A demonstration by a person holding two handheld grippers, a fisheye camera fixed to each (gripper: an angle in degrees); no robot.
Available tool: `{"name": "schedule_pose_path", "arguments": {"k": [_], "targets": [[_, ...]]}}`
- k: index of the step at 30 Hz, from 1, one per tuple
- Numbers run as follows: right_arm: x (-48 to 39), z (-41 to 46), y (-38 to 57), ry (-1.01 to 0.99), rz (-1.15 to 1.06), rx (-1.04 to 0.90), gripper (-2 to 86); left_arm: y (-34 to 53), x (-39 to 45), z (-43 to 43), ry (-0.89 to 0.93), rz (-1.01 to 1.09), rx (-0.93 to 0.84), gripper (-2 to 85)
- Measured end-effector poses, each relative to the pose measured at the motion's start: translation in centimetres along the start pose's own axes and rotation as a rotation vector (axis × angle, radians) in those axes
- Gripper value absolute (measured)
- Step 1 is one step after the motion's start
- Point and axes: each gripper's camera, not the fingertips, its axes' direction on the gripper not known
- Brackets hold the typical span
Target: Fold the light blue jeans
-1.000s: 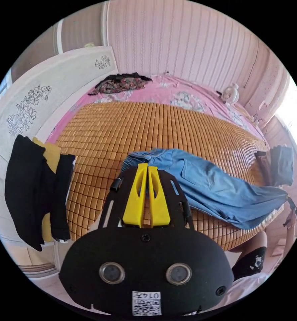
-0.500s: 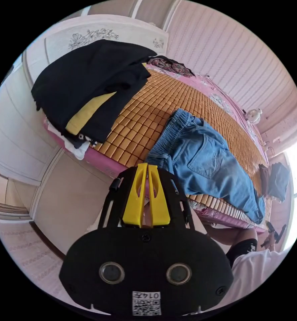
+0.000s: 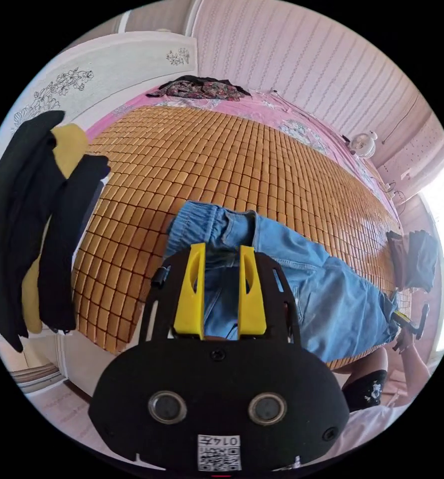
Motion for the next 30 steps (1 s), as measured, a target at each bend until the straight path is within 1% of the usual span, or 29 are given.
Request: {"name": "schedule_pose_path", "arguments": {"k": [1,3,4,5,6,7,9,11,13,15,16,19,21,24,25,27,30], "targets": [[-0.4,-0.1,-0.4,0.014,-0.011,-0.017,2.2,-0.4,0.2,0.7,-0.014,-0.004,-0.023,9.9],[-0.4,-0.8,-1.0,0.02,-0.025,-0.031,1.3,-1.3,1.1,3.4,-0.042,0.025,-0.13,6.7],[0.1,-2.0,-1.3,0.012,-0.01,0.017,0.9,-1.4,1.2,3.3,-0.039,0.034,-0.105,5.5],[0.9,-3.8,-1.6,0.001,0.025,0.095,0.6,-1.8,1.0,3.3,-0.03,0.013,-0.109,3.5],[1.5,-4.7,-1.8,-0.008,0.05,0.132,0.5,-2.3,0.9,3.2,-0.032,0.008,-0.116,1.8],[2.8,-6.6,-2.1,-0.032,0.102,0.199,0.2,-2.6,0.9,3.1,-0.039,0.017,-0.114,1.4],[4.8,-9.2,-2.6,-0.129,0.151,0.289,-0.1,-3.3,0.9,1.8,-0.06,0.046,-0.069,0.2],[6.6,-12.0,-2.8,-0.265,0.173,0.393,-0.2,-3.8,0.5,0.0,-0.032,0.023,0.003,-0.2],[7.6,-13.6,-2.6,-0.265,0.227,0.477,-0.2,-4.0,0.0,-1.9,0.004,0.005,0.061,-0.4],[8.2,-14.5,-2.3,-0.219,0.265,0.513,-0.2,-3.8,-0.7,-4.0,0.006,0.007,0.123,-0.6],[8.3,-14.4,-2.4,-0.227,0.246,0.504,-0.2,-3.6,-0.8,-4.4,0.011,0.011,0.135,-0.6],[8.1,-12.3,-3.2,-0.321,0.203,0.397,0.3,-2.5,-1.6,-5.7,0.021,0.039,0.162,-0.7],[7.3,-10.9,-3.8,-0.324,0.192,0.351,1.0,-1.6,-2.2,-6.4,0.025,0.046,0.168,-0.7],[5.9,-8.3,-5.9,-0.287,0.198,0.265,4.3,-0.5,-3.0,-7.4,0.058,0.043,0.189,-0.6],[5.2,-7.3,-7.1,-0.274,0.183,0.239,6.4,-0.3,-3.2,-7.6,0.059,0.046,0.193,-0.6],[4.3,-5.7,-9.3,-0.233,0.164,0.203,7.8,0.6,-3.8,-8.4,0.048,0.061,0.209,-0.6],[3.5,-2.4,-13.0,-0.099,0.215,0.134,8.3,1.4,-5.1,-9.0,0.037,0.045,0.221,-0.5]]}}
